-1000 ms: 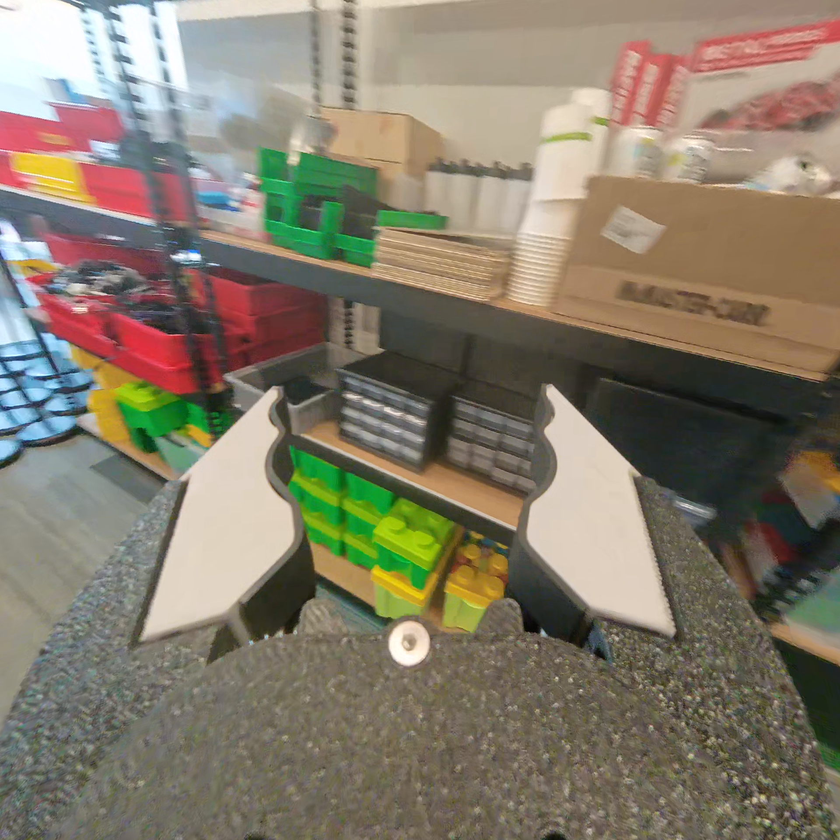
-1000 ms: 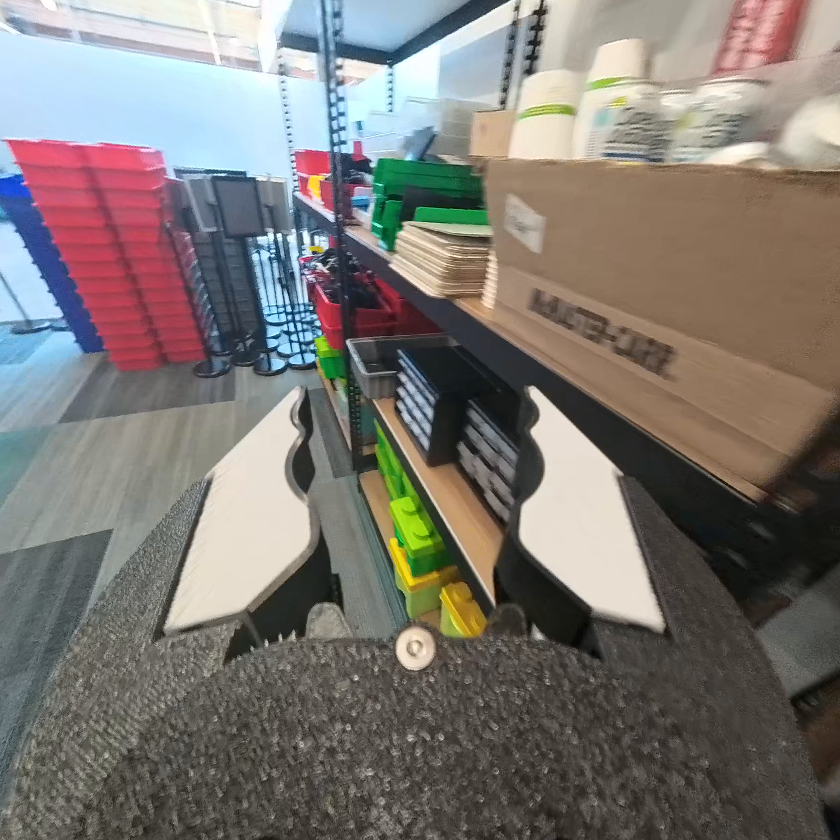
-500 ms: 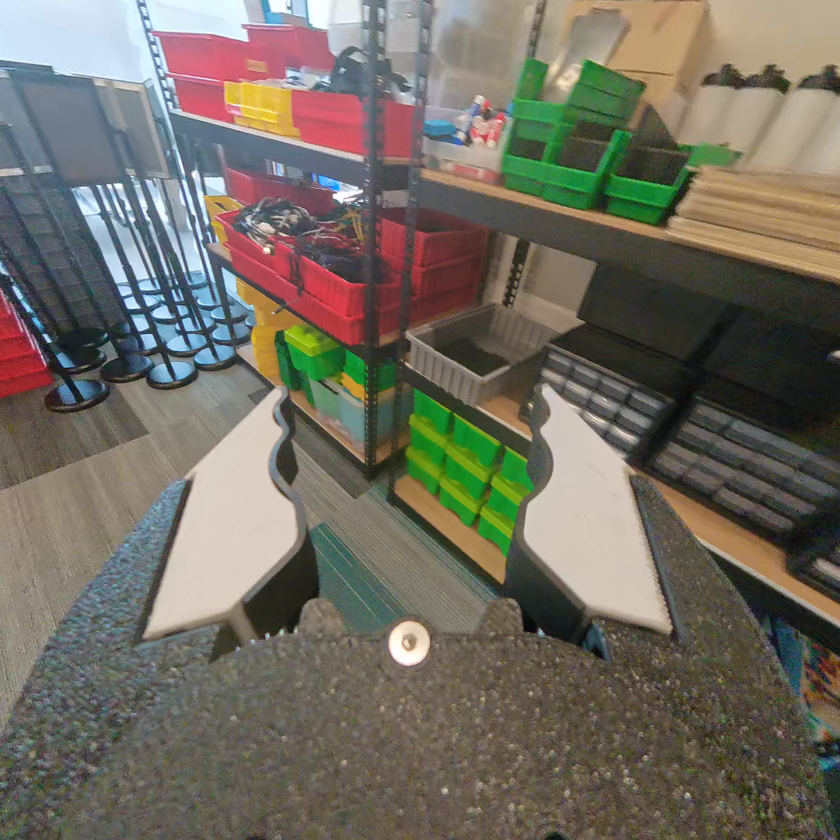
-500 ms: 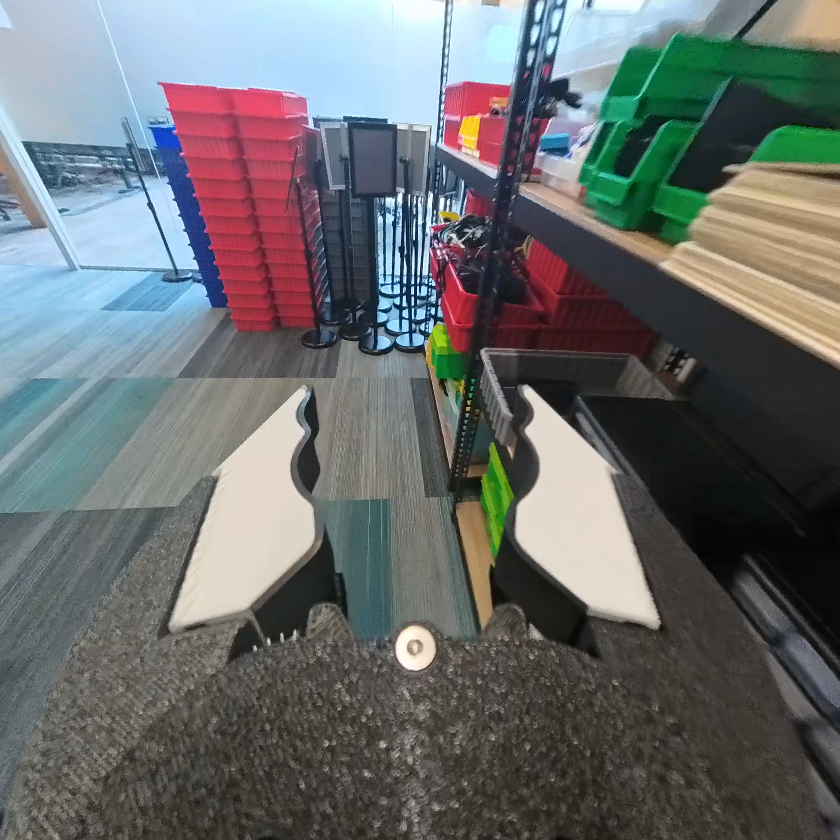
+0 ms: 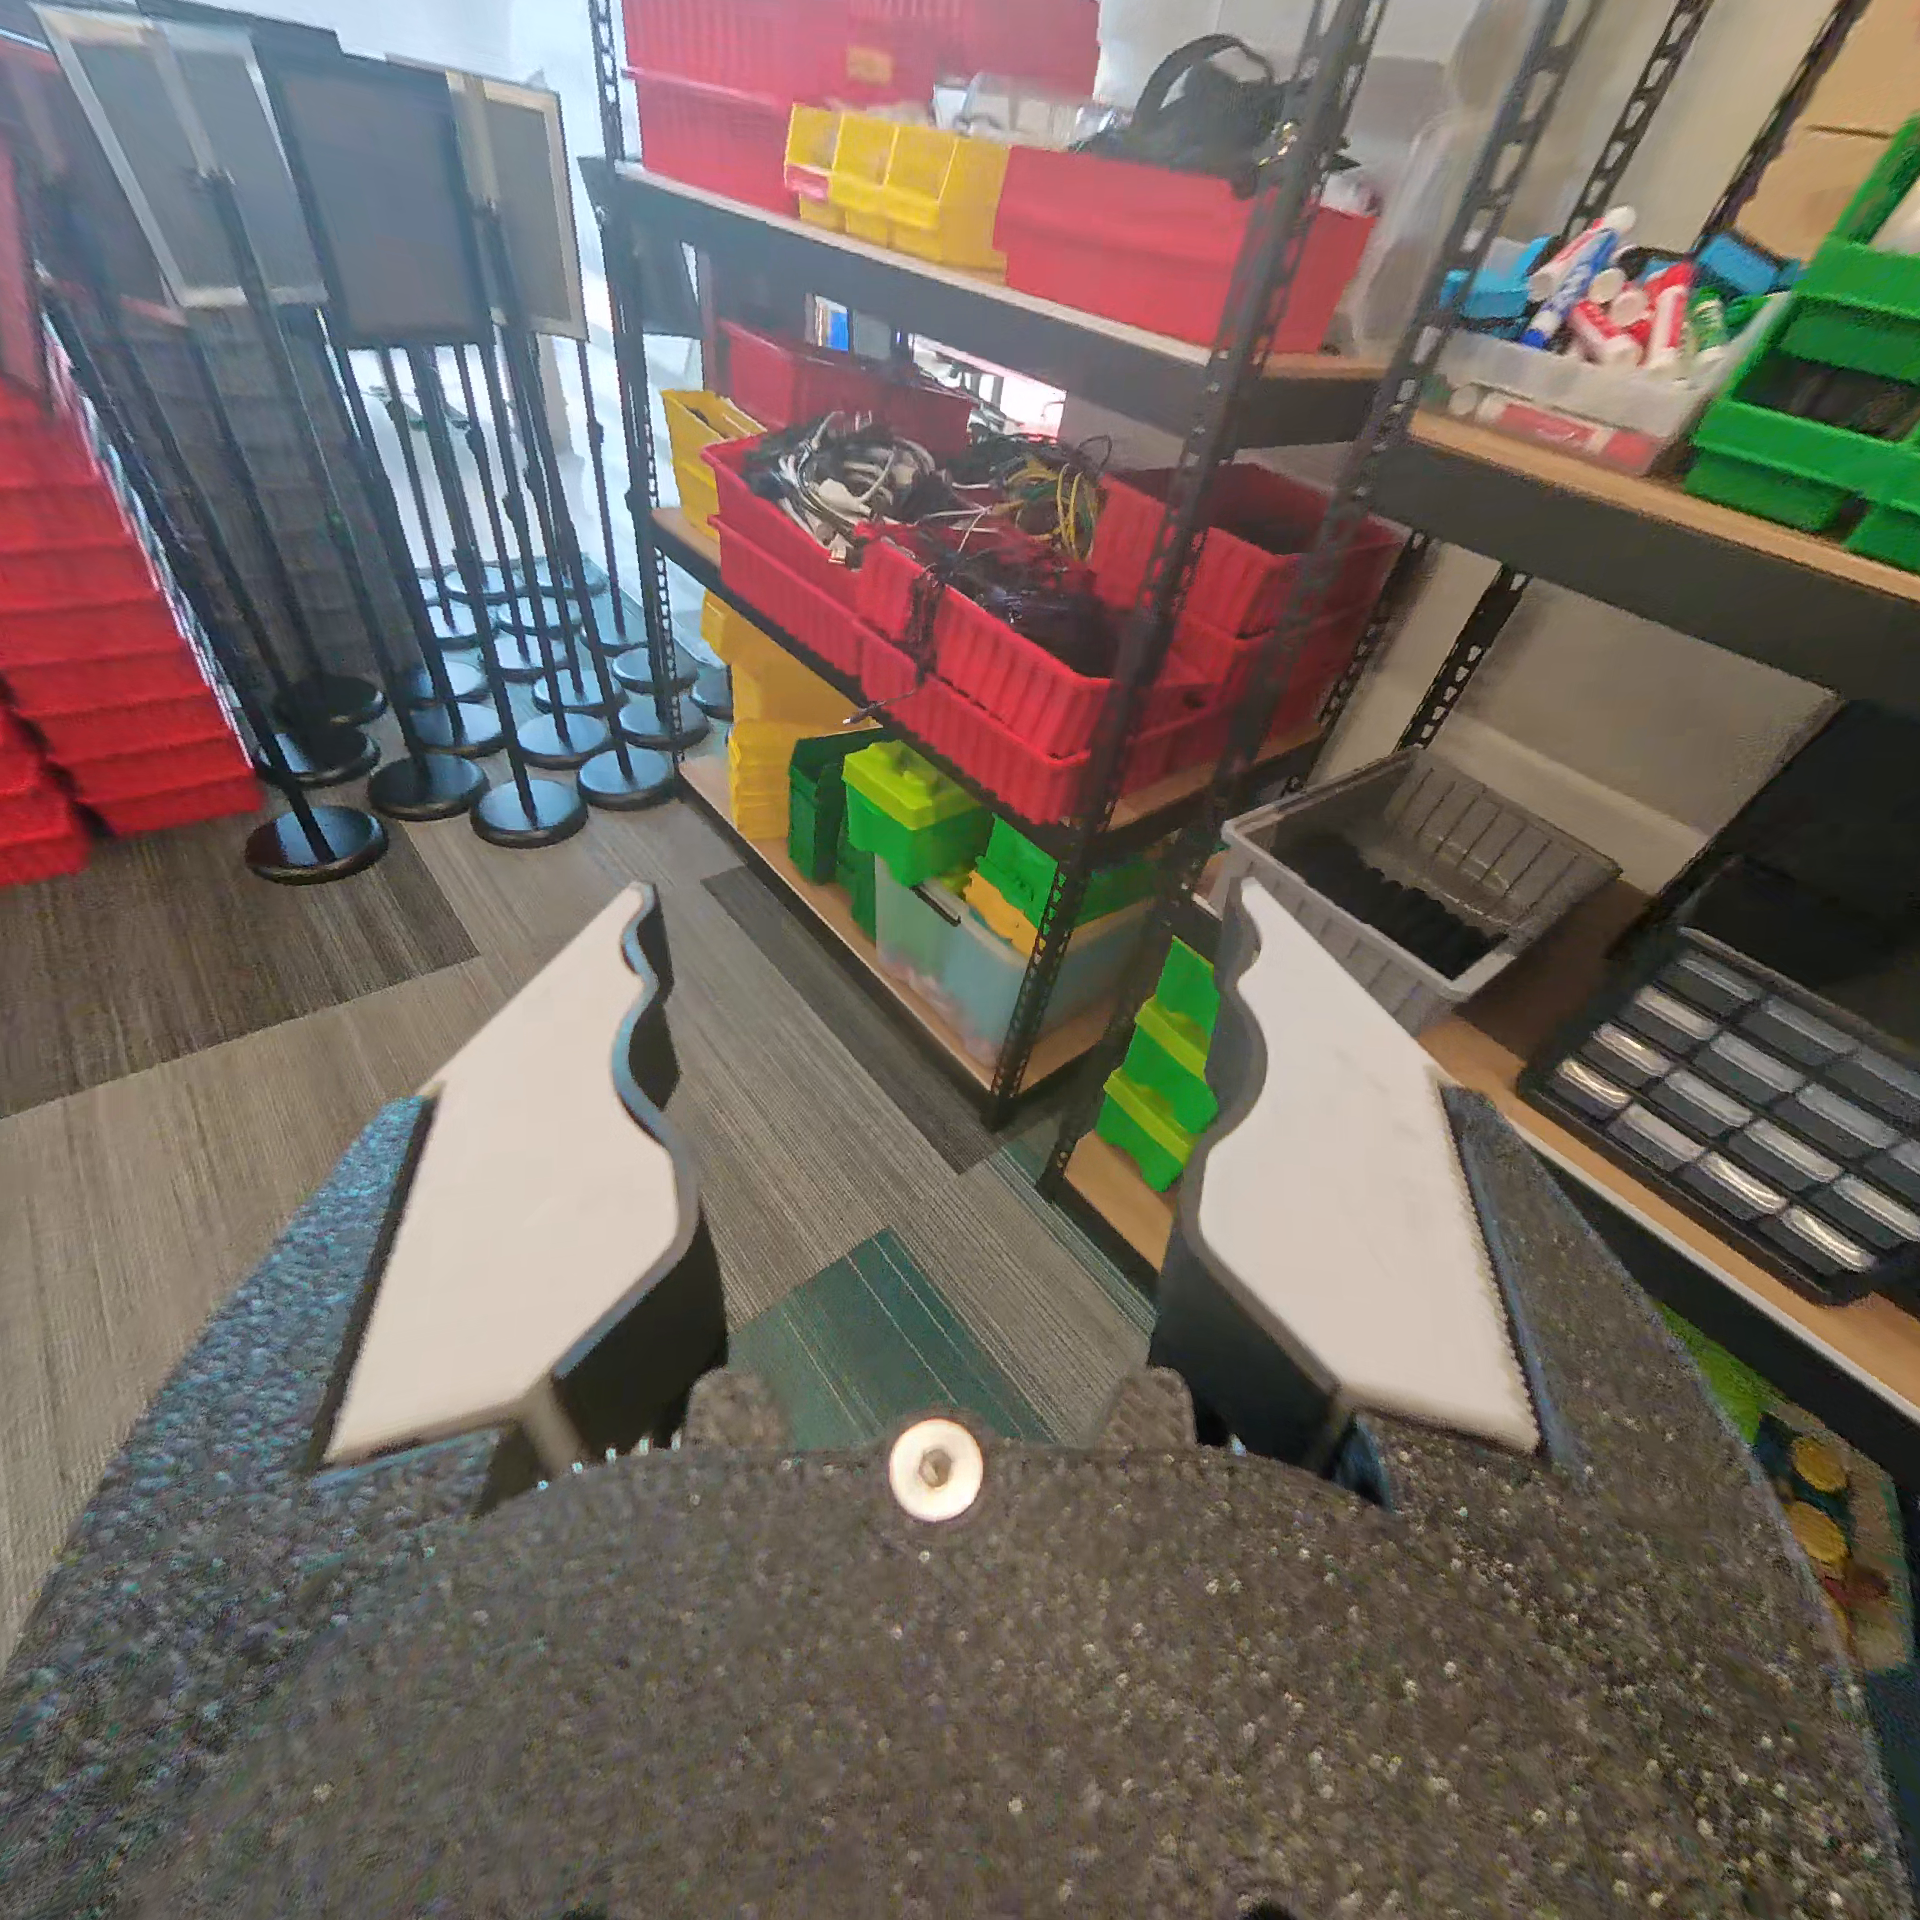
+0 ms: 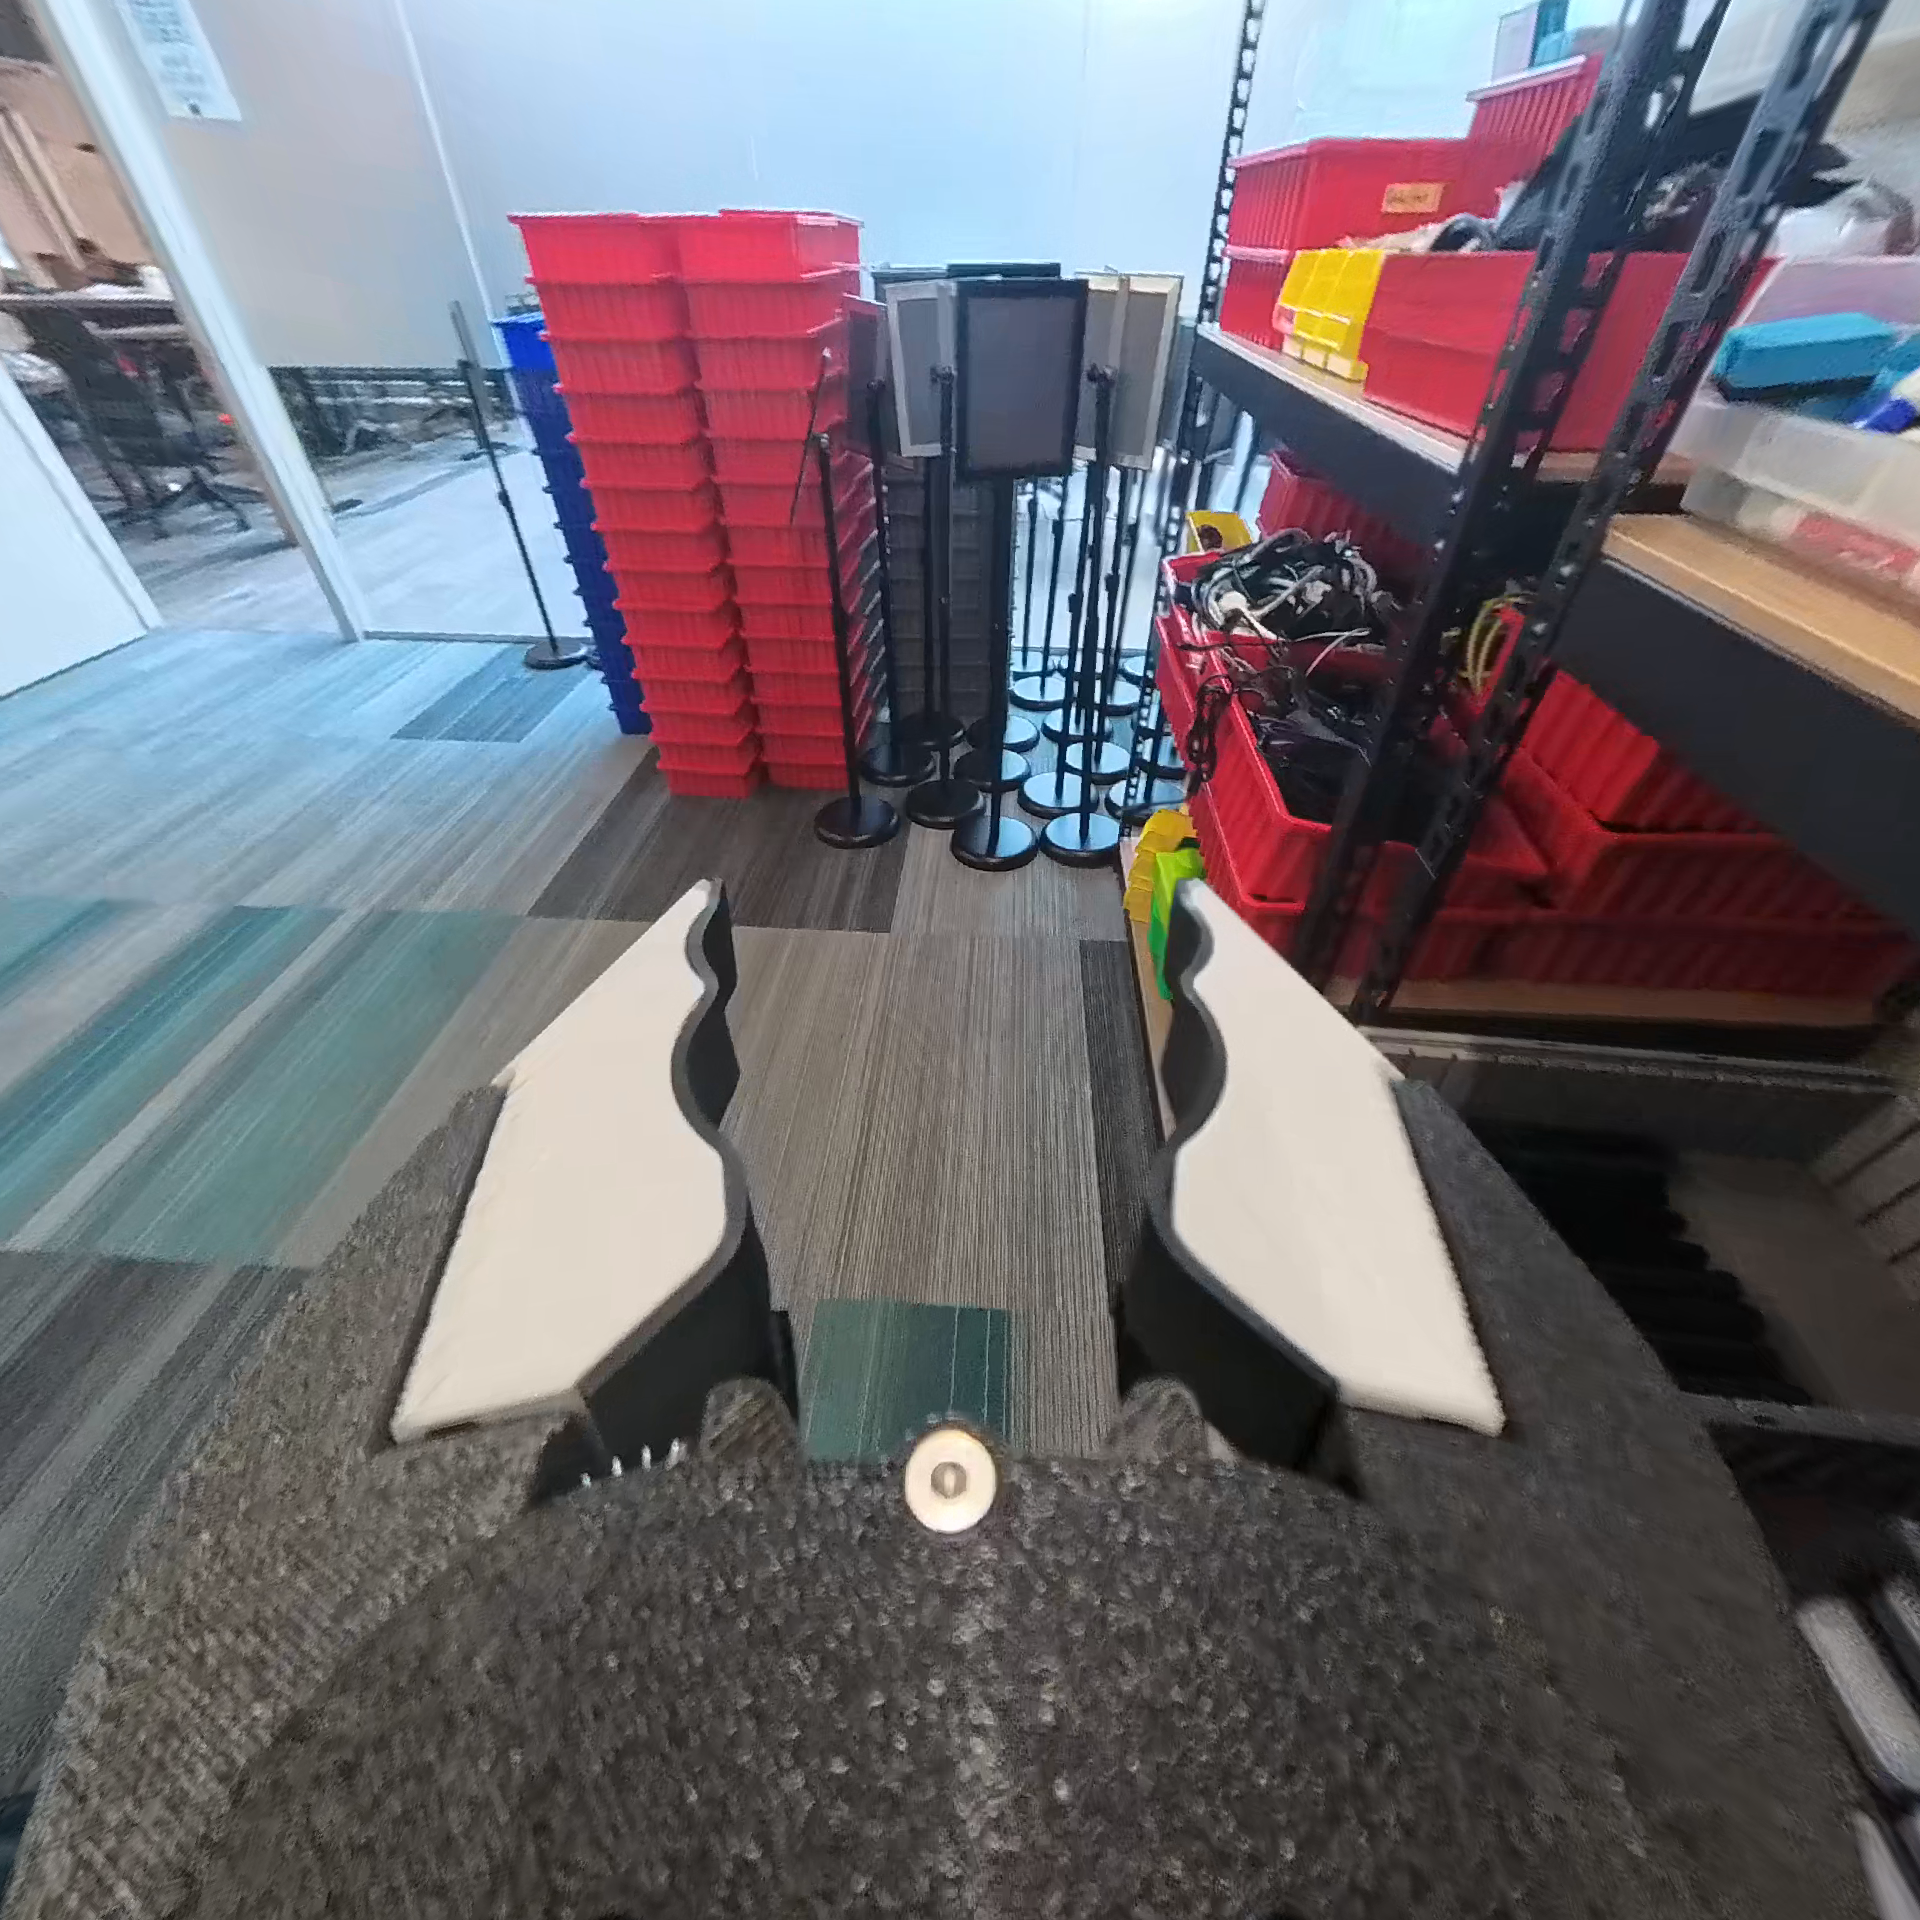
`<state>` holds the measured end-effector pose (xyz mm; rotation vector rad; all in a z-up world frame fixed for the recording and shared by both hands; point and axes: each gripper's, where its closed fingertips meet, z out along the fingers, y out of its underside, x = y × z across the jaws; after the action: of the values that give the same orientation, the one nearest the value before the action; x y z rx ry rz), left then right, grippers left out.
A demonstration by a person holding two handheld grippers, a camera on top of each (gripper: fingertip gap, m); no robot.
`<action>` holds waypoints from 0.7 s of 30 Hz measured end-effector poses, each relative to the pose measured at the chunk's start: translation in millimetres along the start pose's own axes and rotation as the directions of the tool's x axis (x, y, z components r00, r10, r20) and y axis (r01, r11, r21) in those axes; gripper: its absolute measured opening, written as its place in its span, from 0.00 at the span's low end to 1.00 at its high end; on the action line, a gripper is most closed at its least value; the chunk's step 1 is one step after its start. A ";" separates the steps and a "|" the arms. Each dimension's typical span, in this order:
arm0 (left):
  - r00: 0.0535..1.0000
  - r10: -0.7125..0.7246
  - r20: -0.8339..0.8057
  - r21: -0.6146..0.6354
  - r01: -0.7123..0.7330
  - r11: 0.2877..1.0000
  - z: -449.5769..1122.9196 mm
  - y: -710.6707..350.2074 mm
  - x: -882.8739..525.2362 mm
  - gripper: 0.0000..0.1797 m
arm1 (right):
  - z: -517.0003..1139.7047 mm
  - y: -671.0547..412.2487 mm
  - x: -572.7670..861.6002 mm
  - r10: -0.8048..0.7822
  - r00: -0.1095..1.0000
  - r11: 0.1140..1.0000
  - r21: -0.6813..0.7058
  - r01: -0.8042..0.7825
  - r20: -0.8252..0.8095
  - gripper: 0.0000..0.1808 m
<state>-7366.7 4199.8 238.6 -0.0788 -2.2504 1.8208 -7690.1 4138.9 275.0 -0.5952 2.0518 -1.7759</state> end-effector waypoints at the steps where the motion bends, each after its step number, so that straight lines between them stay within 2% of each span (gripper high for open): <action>1: 1.000 0.000 -0.013 -0.006 0.000 1.000 16.0 -1.0 -16.7 0.58 | 17.7 1.1 -0.4 0.007 1.000 1.000 -0.003 -0.007 -0.018 0.47; 6: 0.994 0.055 -0.096 0.020 -0.054 0.998 100.5 -34.2 -105.6 0.58 | 120.9 -0.1 -16.9 0.049 0.994 0.999 -0.014 -0.050 -0.099 0.52; 11: 0.969 0.093 -0.228 0.044 -0.085 0.995 182.6 -94.4 -185.7 0.57 | 228.6 -39.2 -52.7 0.023 0.991 1.000 -0.014 -0.025 -0.132 0.44; 13: 0.955 0.124 -0.268 0.031 -0.120 0.992 214.6 -110.4 -212.7 0.57 | 264.7 -46.9 -64.0 -0.009 0.993 0.999 -0.043 0.004 -0.116 0.36; 17: 0.941 0.140 -0.309 0.054 -0.130 0.990 274.6 -138.8 -255.9 0.56 | 327.5 -51.7 -62.8 -0.025 0.989 0.996 -0.093 0.011 -0.144 0.32; 21: 0.943 0.087 -0.321 0.039 -0.078 0.996 340.6 -135.7 -283.9 0.56 | 392.3 -51.1 -36.4 0.029 0.982 0.995 -0.092 -0.047 -0.189 0.33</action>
<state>-7152.5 3789.1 260.8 -0.4401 -2.0210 1.7291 -7448.2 3823.7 269.0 -0.4258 2.2691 -1.7795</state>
